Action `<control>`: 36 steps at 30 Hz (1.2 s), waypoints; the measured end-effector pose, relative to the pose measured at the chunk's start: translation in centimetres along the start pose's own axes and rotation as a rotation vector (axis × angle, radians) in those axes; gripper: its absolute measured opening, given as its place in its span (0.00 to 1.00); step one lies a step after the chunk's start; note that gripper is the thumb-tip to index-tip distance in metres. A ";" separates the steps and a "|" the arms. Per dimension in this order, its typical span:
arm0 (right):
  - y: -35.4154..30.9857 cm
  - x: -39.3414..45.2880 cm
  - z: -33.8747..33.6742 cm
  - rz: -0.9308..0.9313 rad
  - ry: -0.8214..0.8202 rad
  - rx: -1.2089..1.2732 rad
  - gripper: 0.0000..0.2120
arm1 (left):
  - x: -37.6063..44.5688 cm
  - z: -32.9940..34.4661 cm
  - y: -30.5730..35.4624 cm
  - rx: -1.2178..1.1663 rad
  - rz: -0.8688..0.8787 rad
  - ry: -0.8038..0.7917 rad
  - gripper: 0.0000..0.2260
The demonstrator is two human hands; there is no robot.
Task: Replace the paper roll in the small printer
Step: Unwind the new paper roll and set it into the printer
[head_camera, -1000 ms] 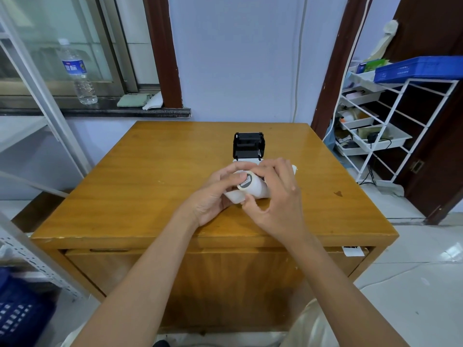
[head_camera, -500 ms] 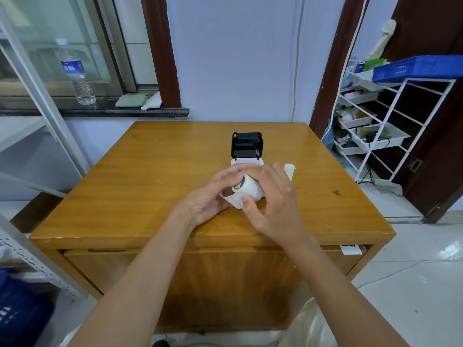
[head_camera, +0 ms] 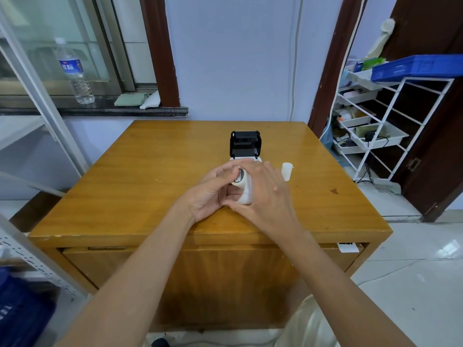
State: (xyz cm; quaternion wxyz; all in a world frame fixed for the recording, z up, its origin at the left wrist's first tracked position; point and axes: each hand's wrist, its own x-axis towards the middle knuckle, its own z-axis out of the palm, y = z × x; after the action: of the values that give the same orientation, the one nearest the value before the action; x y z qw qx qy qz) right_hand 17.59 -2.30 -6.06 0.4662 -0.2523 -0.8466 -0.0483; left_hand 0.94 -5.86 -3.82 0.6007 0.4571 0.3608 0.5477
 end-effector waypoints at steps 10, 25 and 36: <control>0.2 -0.4 -0.3 0.067 0.108 0.023 0.20 | -0.3 0.3 0.2 -0.066 0.028 0.035 0.26; 0.8 -0.4 -0.3 -0.040 0.212 0.103 0.11 | 0.1 -0.6 0.2 -0.193 0.086 0.107 0.31; 0.6 -0.5 -0.3 -0.096 0.179 0.041 0.11 | 0.0 -0.7 0.0 -0.221 0.097 0.066 0.25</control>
State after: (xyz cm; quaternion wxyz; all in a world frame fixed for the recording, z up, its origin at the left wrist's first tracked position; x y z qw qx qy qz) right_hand 18.34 -2.04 -6.42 0.5420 -0.1964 -0.8136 -0.0755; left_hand 0.26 -5.71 -4.02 0.6080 0.3868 0.2950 0.6274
